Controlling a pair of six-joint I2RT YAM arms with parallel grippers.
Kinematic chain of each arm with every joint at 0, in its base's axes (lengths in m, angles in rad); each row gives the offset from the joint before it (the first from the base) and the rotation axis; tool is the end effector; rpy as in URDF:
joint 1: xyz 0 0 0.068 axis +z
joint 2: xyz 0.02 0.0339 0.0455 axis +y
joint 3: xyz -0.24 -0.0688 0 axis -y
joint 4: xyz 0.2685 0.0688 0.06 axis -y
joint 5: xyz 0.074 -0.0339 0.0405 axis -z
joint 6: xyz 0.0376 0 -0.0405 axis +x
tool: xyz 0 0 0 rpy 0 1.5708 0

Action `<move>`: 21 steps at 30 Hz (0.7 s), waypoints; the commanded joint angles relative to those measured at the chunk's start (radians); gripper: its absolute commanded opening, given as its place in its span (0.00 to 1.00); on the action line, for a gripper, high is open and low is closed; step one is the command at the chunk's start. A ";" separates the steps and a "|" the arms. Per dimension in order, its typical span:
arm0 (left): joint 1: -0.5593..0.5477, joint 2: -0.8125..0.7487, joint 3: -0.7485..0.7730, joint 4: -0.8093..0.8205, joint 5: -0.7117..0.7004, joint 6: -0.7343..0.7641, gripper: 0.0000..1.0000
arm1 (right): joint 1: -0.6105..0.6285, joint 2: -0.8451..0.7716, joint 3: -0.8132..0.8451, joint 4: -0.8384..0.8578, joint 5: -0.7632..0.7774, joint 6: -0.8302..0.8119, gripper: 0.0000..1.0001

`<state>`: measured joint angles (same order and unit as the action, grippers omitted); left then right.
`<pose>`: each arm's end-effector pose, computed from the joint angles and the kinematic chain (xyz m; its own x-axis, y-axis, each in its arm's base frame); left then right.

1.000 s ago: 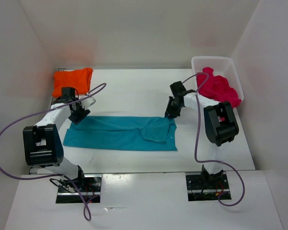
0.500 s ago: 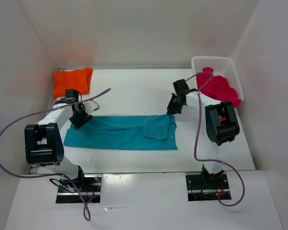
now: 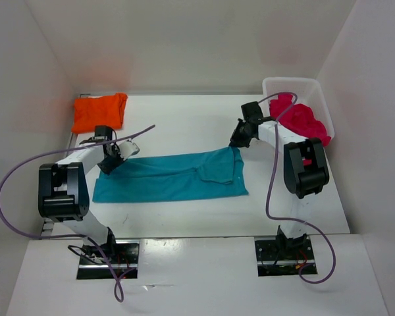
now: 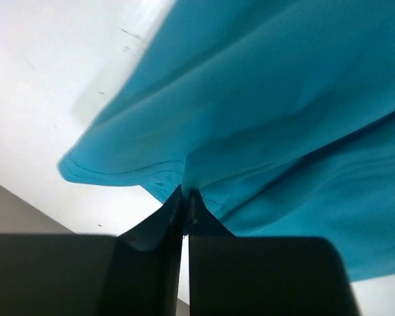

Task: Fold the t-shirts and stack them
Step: Fold the other side of the tshirt into a rectangle

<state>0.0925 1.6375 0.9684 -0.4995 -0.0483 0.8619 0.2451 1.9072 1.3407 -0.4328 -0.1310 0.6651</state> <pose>0.3259 0.0321 0.1308 -0.6808 0.6983 -0.2211 0.6232 0.7108 0.3261 0.4045 0.1062 0.1530 -0.8328 0.4224 -0.3578 0.2603 0.8693 0.4203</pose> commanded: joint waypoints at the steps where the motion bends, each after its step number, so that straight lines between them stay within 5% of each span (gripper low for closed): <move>1: -0.007 -0.033 0.024 0.061 -0.013 -0.034 0.04 | -0.001 0.007 0.009 0.034 -0.004 -0.008 0.00; 9: -0.007 -0.125 0.101 0.219 -0.105 -0.128 0.00 | -0.001 0.007 -0.021 0.043 -0.004 -0.009 0.00; 14: -0.026 -0.134 0.159 0.162 -0.114 -0.092 0.00 | -0.001 -0.002 -0.032 0.043 -0.013 -0.009 0.00; 21: -0.062 -0.145 -0.138 0.081 -0.197 0.112 0.00 | -0.001 -0.002 -0.063 0.062 -0.033 -0.009 0.00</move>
<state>0.0280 1.4963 0.9123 -0.3332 -0.2008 0.8898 0.2451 1.9076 1.2900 -0.4099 -0.1543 0.6640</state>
